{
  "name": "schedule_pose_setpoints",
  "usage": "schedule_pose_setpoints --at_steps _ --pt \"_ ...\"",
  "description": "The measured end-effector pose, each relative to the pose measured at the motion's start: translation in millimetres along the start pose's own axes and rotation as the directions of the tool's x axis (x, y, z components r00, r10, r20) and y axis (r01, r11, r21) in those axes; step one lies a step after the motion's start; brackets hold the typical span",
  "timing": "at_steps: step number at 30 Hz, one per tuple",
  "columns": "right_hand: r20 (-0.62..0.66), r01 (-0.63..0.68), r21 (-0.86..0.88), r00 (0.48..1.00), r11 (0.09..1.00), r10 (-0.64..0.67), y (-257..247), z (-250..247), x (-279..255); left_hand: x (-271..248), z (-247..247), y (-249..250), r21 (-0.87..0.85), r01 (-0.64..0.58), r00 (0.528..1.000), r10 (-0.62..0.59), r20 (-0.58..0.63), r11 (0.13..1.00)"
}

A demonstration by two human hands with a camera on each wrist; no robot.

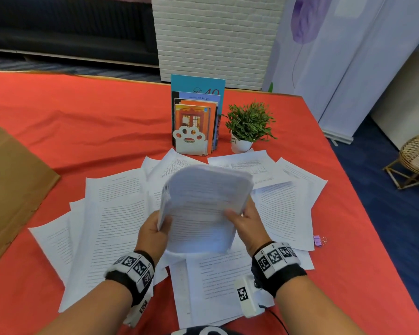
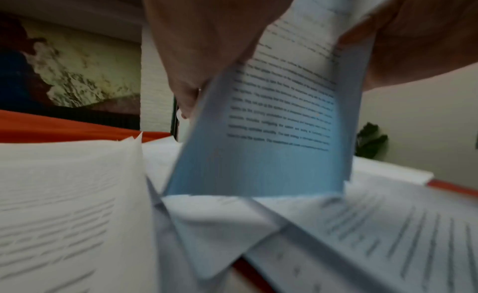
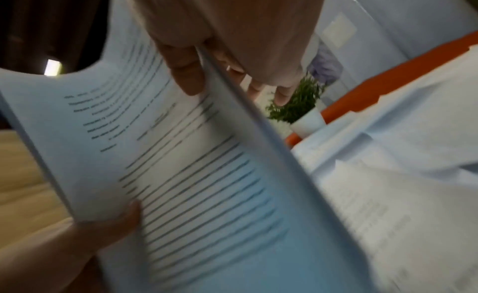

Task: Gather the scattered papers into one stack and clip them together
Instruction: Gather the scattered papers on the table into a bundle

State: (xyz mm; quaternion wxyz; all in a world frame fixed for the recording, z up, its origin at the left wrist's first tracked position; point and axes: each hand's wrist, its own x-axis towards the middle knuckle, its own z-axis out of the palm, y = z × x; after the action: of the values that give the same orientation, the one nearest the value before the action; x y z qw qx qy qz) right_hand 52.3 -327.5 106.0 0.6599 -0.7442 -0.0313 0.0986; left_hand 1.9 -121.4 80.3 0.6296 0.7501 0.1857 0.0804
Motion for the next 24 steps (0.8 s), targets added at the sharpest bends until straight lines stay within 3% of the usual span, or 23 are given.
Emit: schedule_pose_setpoints --at_steps 2,4,6,9,12,15,18,24 --pt "-0.021 0.048 -0.045 0.999 0.998 -0.049 0.0 -18.1 6.9 3.7 -2.5 6.7 -0.012 -0.004 0.996 0.003 -0.086 1.0" --pt "-0.132 0.052 -0.189 0.988 0.981 -0.078 17.1 -44.4 18.6 9.1 -9.1 2.6 0.008 0.055 0.987 -0.054 -0.153 0.998" --pt "-0.281 -0.092 -0.373 0.96 0.923 -0.018 43.4 -74.6 31.3 14.1 -18.0 -11.7 0.074 0.132 0.975 -0.116 -0.189 0.989" --pt "-0.439 -0.437 -0.515 0.873 0.737 0.211 81.9 -115.4 37.7 11.5 -30.9 -38.1 0.223 0.23 0.961 -0.185 -0.206 0.947" --pt "-0.422 -0.553 -0.66 0.833 0.509 0.357 107.1 -135.5 40.9 3.8 -40.0 -57.5 0.29 0.319 0.941 -0.266 -0.207 0.902" --pt "-0.345 -0.53 -0.763 0.818 0.369 0.46 115.3 -128.3 48.6 0.3 -49.8 -67.6 0.284 0.389 0.916 -0.333 -0.225 0.877" --pt "-0.264 -0.42 -0.874 0.833 0.245 0.486 119.1 -107.9 49.7 0.5 -60.6 -74.7 0.308 0.416 0.906 -0.36 -0.224 0.855" --pt "-0.134 -0.308 -0.903 0.865 0.3 0.484 116.4 -53.7 41.1 0.3 -81.3 -80.7 0.256 0.456 0.88 -0.389 -0.272 0.852"
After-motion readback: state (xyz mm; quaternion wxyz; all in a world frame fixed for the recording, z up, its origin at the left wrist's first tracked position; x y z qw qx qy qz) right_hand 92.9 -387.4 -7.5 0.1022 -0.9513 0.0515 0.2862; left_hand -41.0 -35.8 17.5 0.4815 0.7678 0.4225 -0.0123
